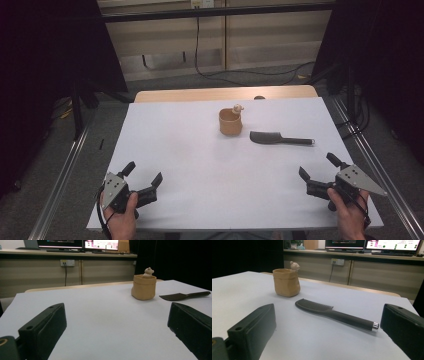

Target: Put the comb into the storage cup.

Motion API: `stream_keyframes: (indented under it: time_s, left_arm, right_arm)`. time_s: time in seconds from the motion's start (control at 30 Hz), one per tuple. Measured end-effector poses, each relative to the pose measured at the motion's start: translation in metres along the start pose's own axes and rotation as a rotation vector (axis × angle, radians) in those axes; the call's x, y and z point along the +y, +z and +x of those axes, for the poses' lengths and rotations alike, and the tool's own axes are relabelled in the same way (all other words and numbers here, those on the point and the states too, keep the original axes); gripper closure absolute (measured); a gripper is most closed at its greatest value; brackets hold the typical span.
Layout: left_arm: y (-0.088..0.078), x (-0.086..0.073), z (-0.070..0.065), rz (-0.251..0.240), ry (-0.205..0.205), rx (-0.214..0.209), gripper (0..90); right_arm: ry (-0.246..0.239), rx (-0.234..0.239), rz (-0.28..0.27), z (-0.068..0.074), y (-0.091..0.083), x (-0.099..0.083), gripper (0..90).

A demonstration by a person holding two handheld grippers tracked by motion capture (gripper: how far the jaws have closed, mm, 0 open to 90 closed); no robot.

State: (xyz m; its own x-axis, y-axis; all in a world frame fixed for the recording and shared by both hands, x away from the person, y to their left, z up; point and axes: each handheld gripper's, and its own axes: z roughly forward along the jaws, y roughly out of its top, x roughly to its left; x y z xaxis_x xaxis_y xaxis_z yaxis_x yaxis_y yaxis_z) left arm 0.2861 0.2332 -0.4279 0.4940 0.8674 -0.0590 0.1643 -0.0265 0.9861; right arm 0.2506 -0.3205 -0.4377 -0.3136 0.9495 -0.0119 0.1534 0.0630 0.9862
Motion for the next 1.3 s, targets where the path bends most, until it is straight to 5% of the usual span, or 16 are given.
stream_keyframes:
  time_s: [0.47,0.87,1.3]
  left_arm:
    - [0.003,0.0,-0.002,-0.005,0.039,-0.02,2.2]
    - [0.001,0.002,-0.002,-0.022,0.046,-0.027,2.2]
    - [0.002,0.001,-0.002,-0.025,0.034,-0.034,2.1]
  right_arm:
    - [0.015,0.009,0.005,0.003,0.004,0.003,0.0]
    - [0.016,0.039,0.012,0.01,0.024,0.013,1.0]
    - [0.027,0.046,-0.024,0.0,0.042,0.028,0.0]
